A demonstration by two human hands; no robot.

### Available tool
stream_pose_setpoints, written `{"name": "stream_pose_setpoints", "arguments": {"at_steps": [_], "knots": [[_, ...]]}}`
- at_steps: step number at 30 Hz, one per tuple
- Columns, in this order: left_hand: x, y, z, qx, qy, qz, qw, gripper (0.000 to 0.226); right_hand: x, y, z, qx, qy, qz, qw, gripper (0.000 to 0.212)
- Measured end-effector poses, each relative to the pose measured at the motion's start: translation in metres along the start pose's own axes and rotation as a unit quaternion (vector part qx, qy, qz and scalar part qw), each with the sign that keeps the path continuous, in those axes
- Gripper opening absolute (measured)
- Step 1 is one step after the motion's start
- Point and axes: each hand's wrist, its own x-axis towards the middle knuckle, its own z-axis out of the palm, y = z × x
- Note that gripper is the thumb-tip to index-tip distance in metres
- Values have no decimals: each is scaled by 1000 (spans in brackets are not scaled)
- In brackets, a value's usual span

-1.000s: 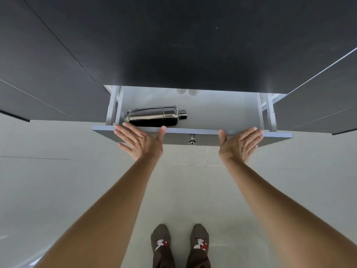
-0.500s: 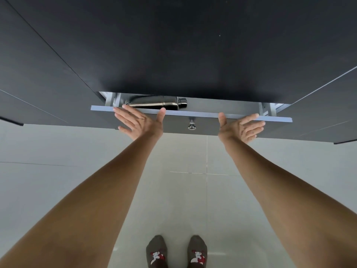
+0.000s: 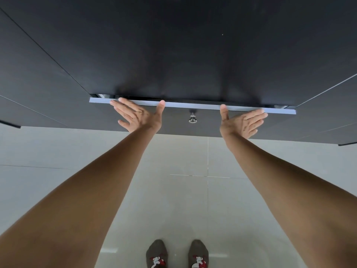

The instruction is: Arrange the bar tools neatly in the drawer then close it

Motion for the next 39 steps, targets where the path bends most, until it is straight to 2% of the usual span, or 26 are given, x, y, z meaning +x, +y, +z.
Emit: {"name": "stream_pose_setpoints", "arguments": {"at_steps": [13, 20, 28, 32, 37, 39], "knots": [[16, 0, -6, -95, -54, 20, 994, 126, 20, -3, 1, 103, -62, -13, 993, 120], [17, -8, -17, -112, -97, 66, 987, 117, 27, -1, -6, 96, -107, -19, 989, 116], [5, -33, -34, -80, -116, 126, 982, 97, 26, 14, -40, 11, -163, -59, 985, 100], [-21, -42, -53, -58, -130, 131, 981, 88, 5, 17, -66, -29, -179, -74, 981, 89], [-72, -51, -109, 9, -145, 190, 971, 80, -49, 13, -137, -88, -224, -150, 959, 80], [-108, -59, -135, 5, -147, 230, 962, 76, -78, 19, -171, -110, -232, -202, 945, 76]]}}
